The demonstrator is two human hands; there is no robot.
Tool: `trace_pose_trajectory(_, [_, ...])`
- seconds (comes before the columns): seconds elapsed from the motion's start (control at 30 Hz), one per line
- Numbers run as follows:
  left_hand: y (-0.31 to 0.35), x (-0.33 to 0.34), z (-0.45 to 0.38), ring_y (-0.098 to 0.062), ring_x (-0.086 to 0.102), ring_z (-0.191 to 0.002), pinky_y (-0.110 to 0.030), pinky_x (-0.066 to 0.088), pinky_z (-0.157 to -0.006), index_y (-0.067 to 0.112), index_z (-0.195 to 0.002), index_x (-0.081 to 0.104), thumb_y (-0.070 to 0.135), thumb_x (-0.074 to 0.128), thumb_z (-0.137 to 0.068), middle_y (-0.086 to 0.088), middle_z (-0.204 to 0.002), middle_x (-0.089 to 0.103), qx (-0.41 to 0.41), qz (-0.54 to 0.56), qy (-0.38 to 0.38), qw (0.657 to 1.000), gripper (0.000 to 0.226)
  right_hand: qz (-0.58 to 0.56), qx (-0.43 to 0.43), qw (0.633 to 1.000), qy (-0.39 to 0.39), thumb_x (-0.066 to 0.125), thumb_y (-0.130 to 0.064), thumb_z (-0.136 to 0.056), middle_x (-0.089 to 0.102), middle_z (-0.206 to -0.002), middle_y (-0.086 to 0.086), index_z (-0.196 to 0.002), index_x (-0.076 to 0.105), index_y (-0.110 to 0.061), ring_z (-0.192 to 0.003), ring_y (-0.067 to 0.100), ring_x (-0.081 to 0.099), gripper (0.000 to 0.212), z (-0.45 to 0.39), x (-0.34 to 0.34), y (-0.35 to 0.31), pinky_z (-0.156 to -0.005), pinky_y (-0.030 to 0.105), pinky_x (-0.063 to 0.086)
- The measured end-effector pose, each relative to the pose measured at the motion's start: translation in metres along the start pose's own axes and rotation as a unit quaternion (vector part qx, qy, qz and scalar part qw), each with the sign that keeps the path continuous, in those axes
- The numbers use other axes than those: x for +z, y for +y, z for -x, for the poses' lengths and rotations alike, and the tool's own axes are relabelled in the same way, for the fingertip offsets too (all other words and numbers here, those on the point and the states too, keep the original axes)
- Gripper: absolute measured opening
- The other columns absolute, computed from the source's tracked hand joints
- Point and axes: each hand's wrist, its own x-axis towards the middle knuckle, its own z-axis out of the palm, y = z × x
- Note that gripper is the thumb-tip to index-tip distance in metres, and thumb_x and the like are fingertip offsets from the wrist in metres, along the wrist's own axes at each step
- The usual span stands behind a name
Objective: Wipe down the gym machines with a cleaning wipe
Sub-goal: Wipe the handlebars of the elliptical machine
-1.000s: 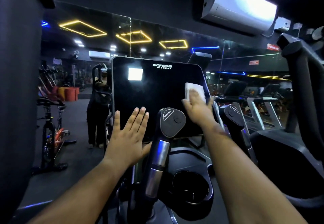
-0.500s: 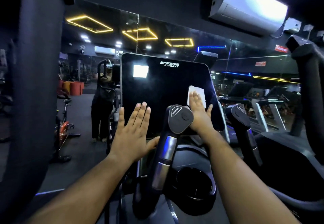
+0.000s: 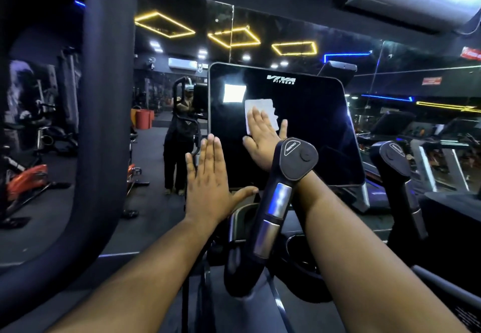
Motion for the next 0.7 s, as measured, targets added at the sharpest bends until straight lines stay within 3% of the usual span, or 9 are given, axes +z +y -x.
trace_pose_trajectory(0.13, [-0.011,-0.001,0.002,-0.022,-0.014,-0.157,-0.051,-0.009,-0.126,0.006,-0.157,-0.022,0.105,0.011,-0.059,-0.011,-0.168,-0.017,-0.036,0.033,-0.003,0.999,0.144,0.022,-0.094,0.995,-0.017,0.035,-0.030,-0.102,0.003,-0.170,-0.006,-0.163,0.009,-0.024,-0.156,0.010,-0.002,0.066,0.009,0.005,-0.030,-0.119,0.062,-0.013])
trace_pose_trajectory(0.27, [-0.013,0.002,0.005,-0.022,-0.013,-0.157,-0.054,-0.004,-0.126,0.006,-0.157,-0.020,0.089,0.042,-0.066,-0.011,-0.169,-0.015,-0.029,0.058,0.007,0.998,0.138,0.060,-0.261,0.963,0.019,0.024,-0.032,-0.091,0.031,-0.164,-0.001,-0.157,0.035,-0.018,-0.152,0.015,0.026,0.068,0.046,0.026,-0.014,-0.117,0.065,0.000])
trace_pose_trajectory(0.37, [-0.012,0.005,0.010,-0.021,-0.014,-0.157,-0.053,-0.006,-0.126,0.009,-0.158,-0.020,0.081,0.050,-0.074,-0.008,-0.170,-0.016,-0.010,0.049,0.017,0.999,0.131,0.024,-0.326,0.945,-0.002,0.042,-0.034,-0.107,0.030,-0.164,0.000,-0.157,0.036,-0.015,-0.153,0.016,0.020,0.054,0.067,0.028,0.016,-0.120,0.038,-0.021])
trace_pose_trajectory(0.4, [-0.011,0.005,0.012,-0.020,-0.016,-0.156,-0.053,-0.008,-0.125,0.010,-0.158,-0.021,0.081,0.050,-0.076,-0.007,-0.169,-0.018,-0.006,0.042,0.009,0.999,0.129,0.008,-0.318,0.948,-0.008,0.043,-0.035,-0.107,0.028,-0.165,0.000,-0.157,0.034,-0.016,-0.154,0.017,0.018,0.055,0.076,0.029,0.021,-0.121,0.033,-0.021])
trace_pose_trajectory(0.5, [-0.007,-0.002,0.017,-0.020,-0.021,-0.155,-0.056,-0.009,-0.124,0.012,-0.157,-0.022,0.092,0.026,-0.075,-0.006,-0.168,-0.022,-0.002,0.000,-0.017,1.000,0.124,0.001,-0.284,0.959,0.001,0.042,-0.041,-0.106,0.026,-0.166,-0.001,-0.159,0.030,-0.020,-0.155,0.019,0.019,0.059,0.095,0.029,0.025,-0.126,0.051,0.011])
trace_pose_trajectory(0.53, [-0.005,-0.007,0.019,-0.020,-0.022,-0.154,-0.056,-0.010,-0.124,0.012,-0.157,-0.023,0.095,0.015,-0.072,-0.005,-0.167,-0.024,-0.002,-0.010,-0.033,0.999,0.125,0.006,-0.256,0.967,0.013,0.043,-0.044,-0.104,0.025,-0.166,-0.002,-0.160,0.028,-0.023,-0.155,0.018,0.018,0.061,0.100,0.029,0.024,-0.125,0.054,0.015])
trace_pose_trajectory(0.6, [-0.003,-0.015,0.021,-0.021,-0.027,-0.153,-0.056,-0.013,-0.123,0.011,-0.156,-0.027,0.096,0.010,-0.072,-0.005,-0.165,-0.030,0.001,-0.026,-0.064,0.998,0.125,0.030,-0.175,0.983,0.042,0.047,-0.051,-0.100,0.027,-0.166,-0.003,-0.160,0.027,-0.028,-0.155,0.021,0.018,0.068,0.107,0.025,0.031,-0.124,0.059,0.006])
trace_pose_trajectory(0.7, [-0.007,-0.024,0.025,-0.020,-0.032,-0.150,-0.055,-0.017,-0.122,0.010,-0.152,-0.034,0.092,0.027,-0.077,-0.005,-0.161,-0.038,0.008,-0.047,-0.093,0.995,0.126,0.054,-0.014,0.998,0.025,0.037,-0.052,-0.094,0.032,-0.163,-0.004,-0.156,0.037,-0.029,-0.155,0.024,0.012,0.066,0.112,0.022,0.038,-0.119,0.058,-0.016])
